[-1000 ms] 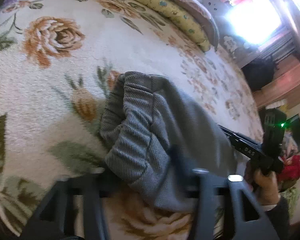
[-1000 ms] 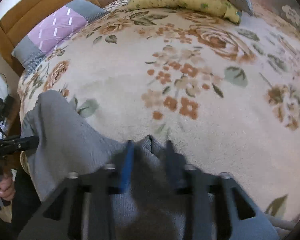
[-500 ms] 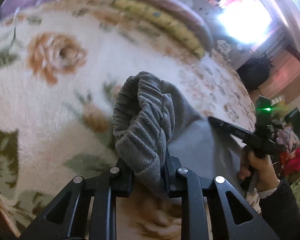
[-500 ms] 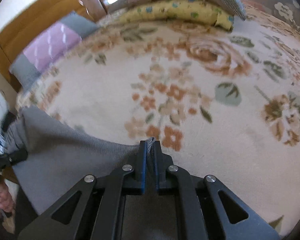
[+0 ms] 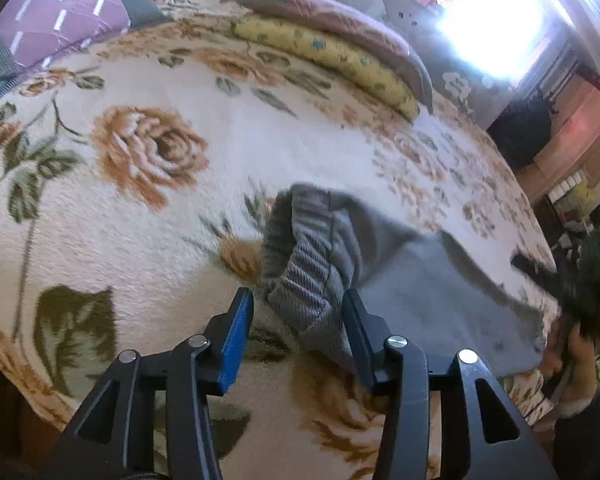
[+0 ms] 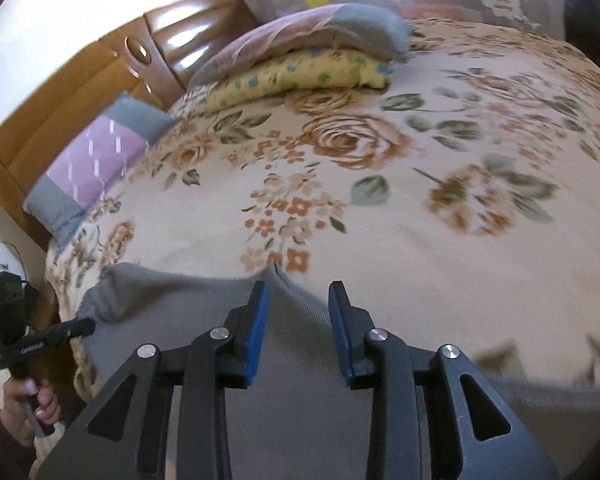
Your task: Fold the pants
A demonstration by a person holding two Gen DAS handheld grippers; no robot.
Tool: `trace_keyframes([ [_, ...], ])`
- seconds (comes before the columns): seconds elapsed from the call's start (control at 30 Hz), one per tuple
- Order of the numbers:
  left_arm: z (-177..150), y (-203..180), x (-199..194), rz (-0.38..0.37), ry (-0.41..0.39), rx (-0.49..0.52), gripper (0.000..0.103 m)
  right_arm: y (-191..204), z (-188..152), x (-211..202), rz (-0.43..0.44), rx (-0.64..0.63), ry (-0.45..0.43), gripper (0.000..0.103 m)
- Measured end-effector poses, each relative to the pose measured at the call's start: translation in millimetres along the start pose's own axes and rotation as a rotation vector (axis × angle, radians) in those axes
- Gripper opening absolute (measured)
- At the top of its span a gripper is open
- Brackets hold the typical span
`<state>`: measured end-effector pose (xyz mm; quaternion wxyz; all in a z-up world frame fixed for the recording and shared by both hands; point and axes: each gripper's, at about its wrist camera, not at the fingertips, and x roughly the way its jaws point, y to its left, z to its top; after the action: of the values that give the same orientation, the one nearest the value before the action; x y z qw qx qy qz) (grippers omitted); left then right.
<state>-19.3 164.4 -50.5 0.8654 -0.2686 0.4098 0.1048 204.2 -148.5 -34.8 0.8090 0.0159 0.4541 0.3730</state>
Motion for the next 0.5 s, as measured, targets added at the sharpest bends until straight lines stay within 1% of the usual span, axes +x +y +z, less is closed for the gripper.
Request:
trace_keyframes([
  [0.03, 1.9, -2.0, -4.4, 0.0, -0.013, 0.001, 0.047, -4.5, -9.3, -12.6, -0.003, 0.016, -0.009, 0.037],
  [0.1, 6.0, -12.6, -15.1, -0.011, -0.041, 0.023, 0.048, -9.8, -22.9, -26.3, -0.012, 0.038, -0.017, 0.045],
  [0.2, 11.8, -38.3, -17.4, -0.047, -0.046, 0.078, 0.051, -22.2, -46.7, -48.4, -0.032, 0.077, -0.03, 0.045],
  [0.27, 12.7, -59.0, -13.4, -0.085, -0.032, 0.118, 0.054, -32.5, -63.1, -60.4, -0.05, 0.111, -0.031, 0.045],
  [0.5, 2.1, -130.0, 13.3, -0.201, 0.053, 0.229, 0.054, -69.6, -106.7, -99.5, -0.098, 0.235, -0.065, 0.046],
])
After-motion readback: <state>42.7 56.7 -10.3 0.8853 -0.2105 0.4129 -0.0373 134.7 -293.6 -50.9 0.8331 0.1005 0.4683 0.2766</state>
